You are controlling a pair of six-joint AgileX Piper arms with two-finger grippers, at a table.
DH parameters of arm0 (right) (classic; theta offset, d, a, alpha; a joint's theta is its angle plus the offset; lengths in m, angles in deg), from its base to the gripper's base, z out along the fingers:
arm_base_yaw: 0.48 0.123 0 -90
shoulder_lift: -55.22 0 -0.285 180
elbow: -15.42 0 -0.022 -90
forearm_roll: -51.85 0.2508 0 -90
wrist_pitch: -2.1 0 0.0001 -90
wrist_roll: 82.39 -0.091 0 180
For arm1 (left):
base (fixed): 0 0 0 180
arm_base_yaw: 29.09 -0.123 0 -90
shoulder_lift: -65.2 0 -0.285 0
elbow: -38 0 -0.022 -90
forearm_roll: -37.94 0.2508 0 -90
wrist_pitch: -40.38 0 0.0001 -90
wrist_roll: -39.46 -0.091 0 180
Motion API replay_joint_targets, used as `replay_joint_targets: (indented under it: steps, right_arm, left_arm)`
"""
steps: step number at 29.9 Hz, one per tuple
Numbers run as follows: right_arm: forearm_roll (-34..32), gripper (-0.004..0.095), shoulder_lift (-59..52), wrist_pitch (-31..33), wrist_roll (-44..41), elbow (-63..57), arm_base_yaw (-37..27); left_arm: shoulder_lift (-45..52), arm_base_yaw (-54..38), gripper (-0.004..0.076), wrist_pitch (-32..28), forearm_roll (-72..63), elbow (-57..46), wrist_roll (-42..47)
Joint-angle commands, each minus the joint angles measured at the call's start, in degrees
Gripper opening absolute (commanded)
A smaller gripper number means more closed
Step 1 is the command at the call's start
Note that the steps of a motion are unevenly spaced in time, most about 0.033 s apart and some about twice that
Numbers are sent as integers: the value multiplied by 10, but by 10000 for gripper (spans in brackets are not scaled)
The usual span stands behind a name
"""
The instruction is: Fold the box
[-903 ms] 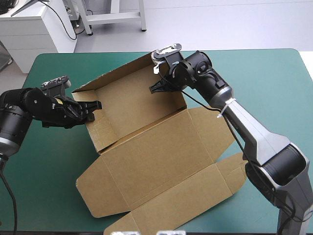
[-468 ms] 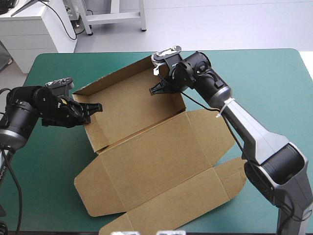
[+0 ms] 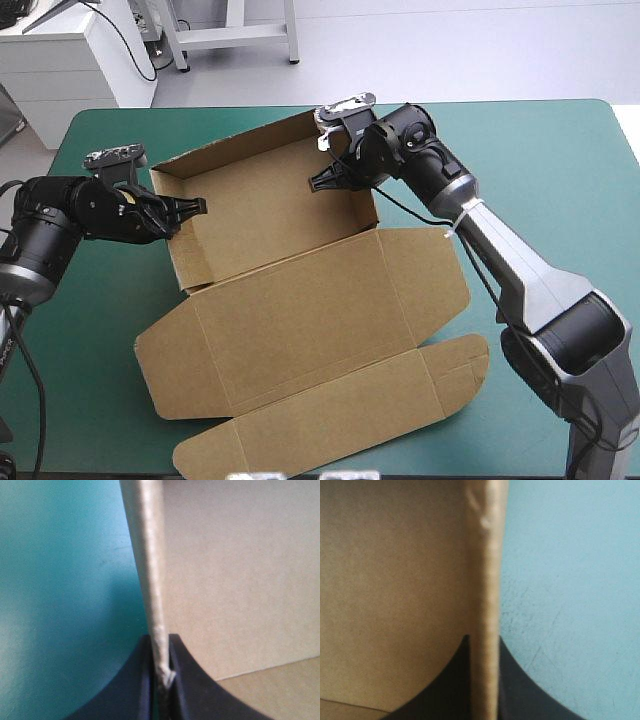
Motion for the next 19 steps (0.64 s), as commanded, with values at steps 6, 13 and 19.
replay_joint_targets:
  steps: [6, 13, 19]
  right_arm:
    - [17, -20, -46, 75, 23, 18, -55]
    - [4, -19, -83, 75, 29, 16, -64]
    - [38, -19, -87, 75, 29, 13, -64]
  left_arm:
    - [-18, 6, -8, -29, 28, 94, -28]
    - [-104, 7, -8, 63, 16, 231, -54]
    - [-154, 40, -8, 74, 12, 271, -61]
